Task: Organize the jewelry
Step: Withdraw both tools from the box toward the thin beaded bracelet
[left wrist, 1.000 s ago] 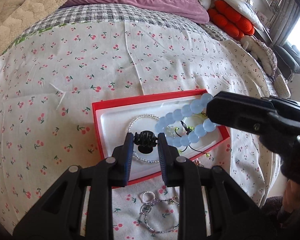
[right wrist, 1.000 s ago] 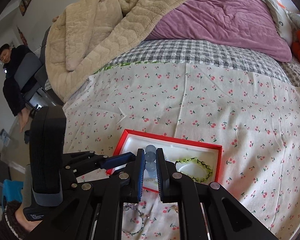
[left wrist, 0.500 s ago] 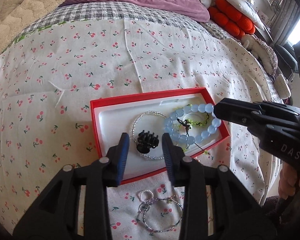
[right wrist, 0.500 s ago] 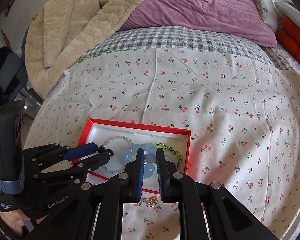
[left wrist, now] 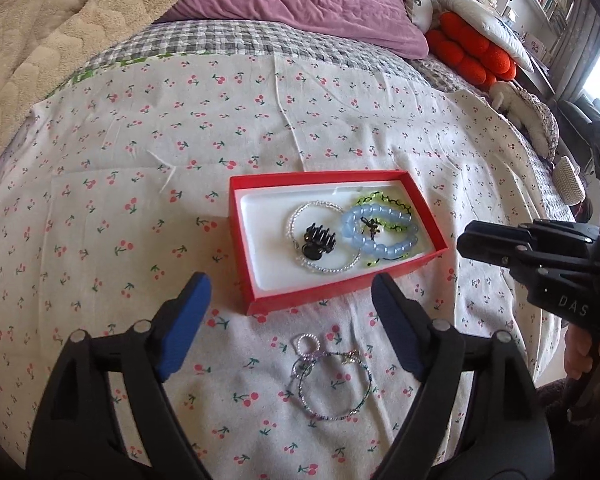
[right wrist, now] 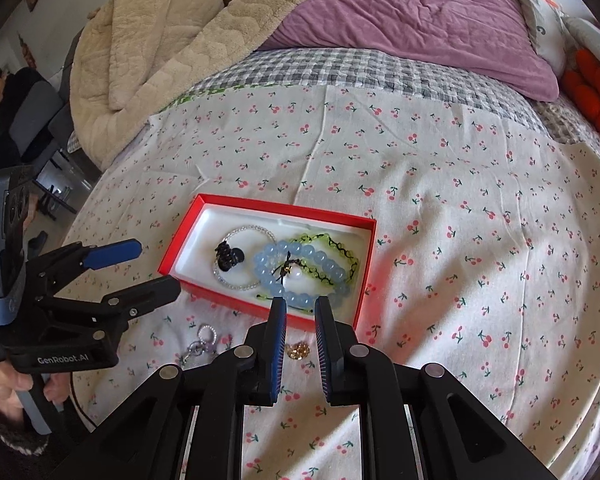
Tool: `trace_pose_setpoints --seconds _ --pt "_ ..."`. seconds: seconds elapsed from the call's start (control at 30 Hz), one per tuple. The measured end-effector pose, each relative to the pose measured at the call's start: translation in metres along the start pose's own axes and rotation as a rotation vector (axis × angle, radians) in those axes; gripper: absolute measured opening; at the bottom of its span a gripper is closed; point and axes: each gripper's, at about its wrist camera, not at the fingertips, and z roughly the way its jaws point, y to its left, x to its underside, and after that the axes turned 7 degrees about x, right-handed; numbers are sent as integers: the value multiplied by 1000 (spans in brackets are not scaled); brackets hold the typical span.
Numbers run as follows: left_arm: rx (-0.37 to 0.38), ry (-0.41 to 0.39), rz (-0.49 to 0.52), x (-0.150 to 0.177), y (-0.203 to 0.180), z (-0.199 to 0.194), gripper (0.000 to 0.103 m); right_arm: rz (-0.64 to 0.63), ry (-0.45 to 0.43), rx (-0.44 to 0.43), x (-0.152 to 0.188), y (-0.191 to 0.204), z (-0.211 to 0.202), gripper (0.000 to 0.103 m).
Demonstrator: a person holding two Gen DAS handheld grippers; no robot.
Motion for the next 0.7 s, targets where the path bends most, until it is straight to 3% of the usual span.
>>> trace_pose_setpoints --seconds 0.17,0.27,0.3,0.33,0.4,0.57,0.7 --pt "-15 35 -21 19 7 -8 87 -7 16 -10 13 4 -3 17" --pt "-9 60 -26 29 11 -10 92 -2 31 -15 19 6 -1 25" --pt "-12 68 -26 32 12 -10 93 -4 36 -16 21 7 0 32" --pt "-16 75 -26 35 13 -10 93 -5 40 -15 23 8 1 51" --pt "-28 87 -25 42 15 -10 93 0 31 -11 26 8 -1 73" --pt "-44 121 -13 59 16 -3 93 -2 16 -4 35 9 -2 75" --pt "-8 151 1 71 16 6 93 -26 41 3 44 12 6 76"
